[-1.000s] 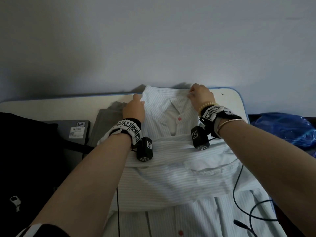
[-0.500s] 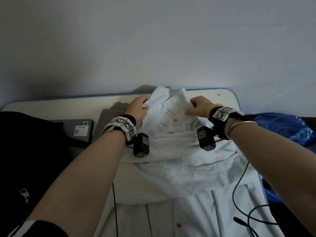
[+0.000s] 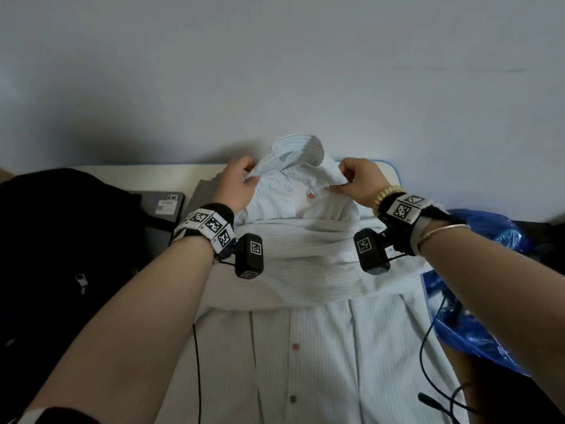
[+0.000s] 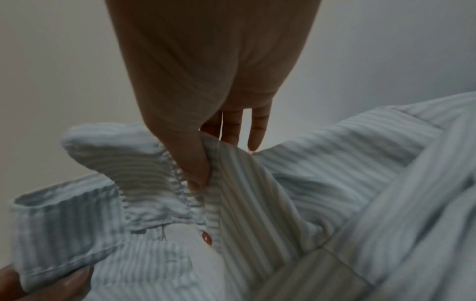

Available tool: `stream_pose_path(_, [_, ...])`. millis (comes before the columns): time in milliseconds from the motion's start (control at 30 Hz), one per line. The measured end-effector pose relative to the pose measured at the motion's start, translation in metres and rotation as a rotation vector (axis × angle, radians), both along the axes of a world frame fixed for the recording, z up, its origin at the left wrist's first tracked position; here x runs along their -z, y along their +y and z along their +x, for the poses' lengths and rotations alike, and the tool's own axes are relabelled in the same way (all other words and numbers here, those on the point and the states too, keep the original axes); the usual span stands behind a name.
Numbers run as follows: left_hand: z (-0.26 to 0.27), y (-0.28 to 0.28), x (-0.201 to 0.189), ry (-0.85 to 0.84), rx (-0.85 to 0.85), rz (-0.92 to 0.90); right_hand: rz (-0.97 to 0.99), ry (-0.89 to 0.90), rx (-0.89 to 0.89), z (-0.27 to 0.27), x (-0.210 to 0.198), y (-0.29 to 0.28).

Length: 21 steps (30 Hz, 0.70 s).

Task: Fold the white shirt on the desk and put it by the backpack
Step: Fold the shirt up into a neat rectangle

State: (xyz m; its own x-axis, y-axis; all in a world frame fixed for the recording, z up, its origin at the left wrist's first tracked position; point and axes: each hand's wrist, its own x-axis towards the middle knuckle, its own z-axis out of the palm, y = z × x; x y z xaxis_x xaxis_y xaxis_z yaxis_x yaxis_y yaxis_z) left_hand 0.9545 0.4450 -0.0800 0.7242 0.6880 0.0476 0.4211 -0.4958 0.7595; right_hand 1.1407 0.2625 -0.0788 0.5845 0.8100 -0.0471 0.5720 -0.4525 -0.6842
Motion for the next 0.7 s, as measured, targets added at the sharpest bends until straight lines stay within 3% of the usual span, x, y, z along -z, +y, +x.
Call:
stream_pose_path(167, [-0.045,-0.047,-0.019,-0.010,-0.030,0.043,0.028,-0.066,-0.087,-0.038,-0.013,-0.048])
stream_pose_path(300, [-0.087,-0.072,-0.007,0.116,0.024,0.039,-0.028,-0.119,-0.203,-0.069,-0.005,-0.089])
stream_pose_path(467, [-0.135,-0.103,0.025,0.421,0.098,0.074,-0.160,-0.108,-0.284,-0.107,0.015,-0.127])
stream_pose_path(633, [-0.154,-0.140,0.049,0.863,0.334,-0.014,-0.504,-0.060,-0.450,-0.126,0.036,-0.159])
stream_pose_path(700, [-0.152,-0.147,0.050,0.877,0.265,0.004,-0.527,-0.059,-0.437,-0.125,0.039,-0.168])
